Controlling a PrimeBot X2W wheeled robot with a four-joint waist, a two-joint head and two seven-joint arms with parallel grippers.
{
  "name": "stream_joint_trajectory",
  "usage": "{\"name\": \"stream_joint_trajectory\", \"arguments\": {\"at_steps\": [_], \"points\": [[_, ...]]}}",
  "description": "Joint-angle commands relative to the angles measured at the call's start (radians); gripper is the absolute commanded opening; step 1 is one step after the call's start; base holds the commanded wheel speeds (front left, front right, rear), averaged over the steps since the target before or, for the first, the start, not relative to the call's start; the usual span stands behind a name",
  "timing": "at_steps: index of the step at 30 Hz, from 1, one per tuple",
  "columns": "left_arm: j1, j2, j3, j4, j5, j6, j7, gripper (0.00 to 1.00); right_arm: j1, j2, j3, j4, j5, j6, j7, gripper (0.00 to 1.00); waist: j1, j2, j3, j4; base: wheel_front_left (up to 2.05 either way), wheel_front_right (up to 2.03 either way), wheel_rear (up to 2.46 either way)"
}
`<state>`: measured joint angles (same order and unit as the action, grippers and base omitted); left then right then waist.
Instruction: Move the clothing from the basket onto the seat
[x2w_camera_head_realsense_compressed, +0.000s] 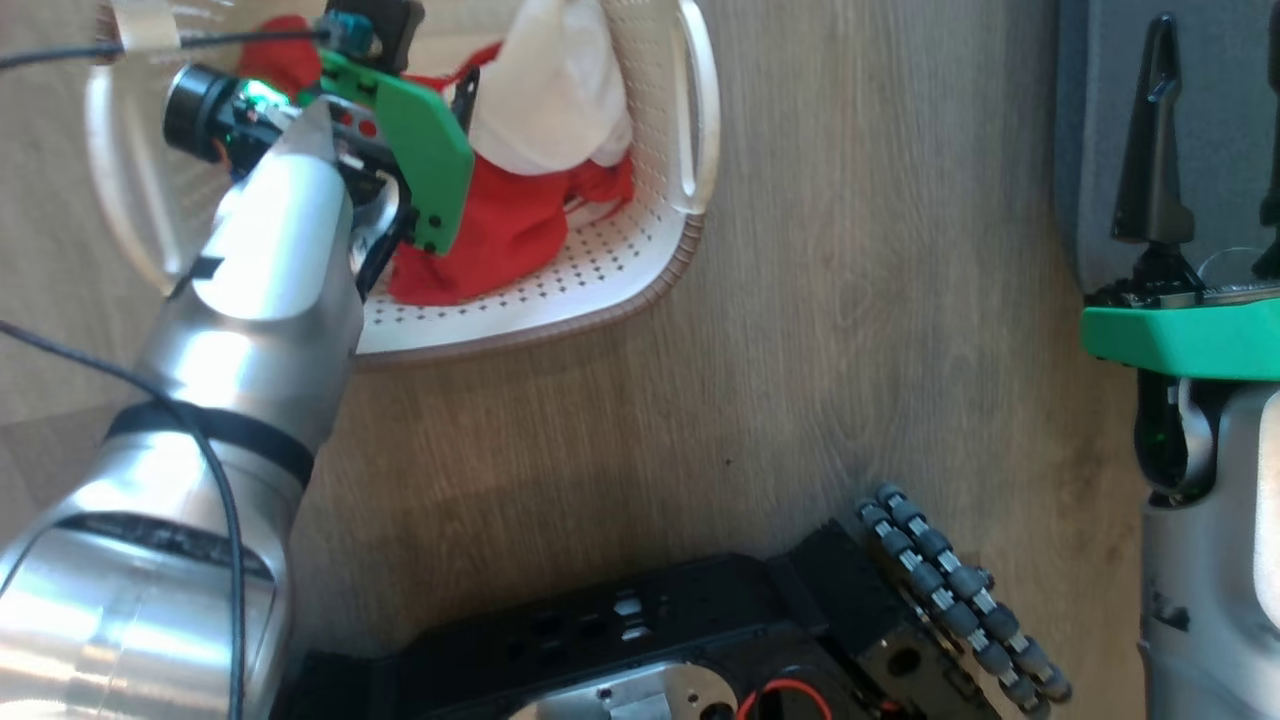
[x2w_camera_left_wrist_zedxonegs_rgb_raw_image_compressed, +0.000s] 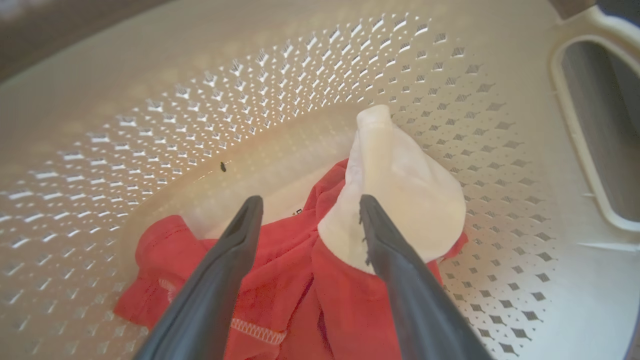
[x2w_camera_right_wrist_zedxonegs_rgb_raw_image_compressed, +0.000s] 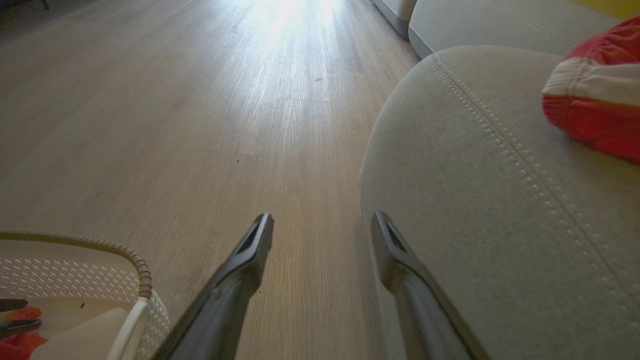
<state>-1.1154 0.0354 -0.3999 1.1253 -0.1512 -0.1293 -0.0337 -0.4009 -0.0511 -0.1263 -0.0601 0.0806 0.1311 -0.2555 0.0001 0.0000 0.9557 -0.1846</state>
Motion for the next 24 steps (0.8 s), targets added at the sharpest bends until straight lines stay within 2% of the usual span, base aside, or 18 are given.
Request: {"name": "stream_joint_trajectory", "arguments": {"at_steps": [1, 13, 24], "points": [[-0.002, 0.015, -0.007, -0.002, -0.018, -0.001, 0.008, 1.0, 0.041, 0.001, 0.015, -0.033, 0.004, 0.0, -0.006, 1.0, -0.0001, 0.0, 0.036, -0.03, 0.0, 0.0, 0.0], [-0.023, 0.015, -0.14, 0.095, -0.145, -0.001, 0.024, 1.0, 0.151, 0.001, -0.023, -0.068, 0.016, 0.0, -0.006, 1.0, -0.0001, 0.0, 0.041, -0.041, 0.0, 0.0, 0.0], [-0.02, 0.015, -0.177, 0.139, -0.206, -0.001, 0.032, 1.0, 0.196, 0.001, -0.032, -0.094, 0.024, 0.0, -0.006, 1.0, -0.0001, 0.0, 0.033, -0.033, 0.0, 0.0, 0.0]]}}
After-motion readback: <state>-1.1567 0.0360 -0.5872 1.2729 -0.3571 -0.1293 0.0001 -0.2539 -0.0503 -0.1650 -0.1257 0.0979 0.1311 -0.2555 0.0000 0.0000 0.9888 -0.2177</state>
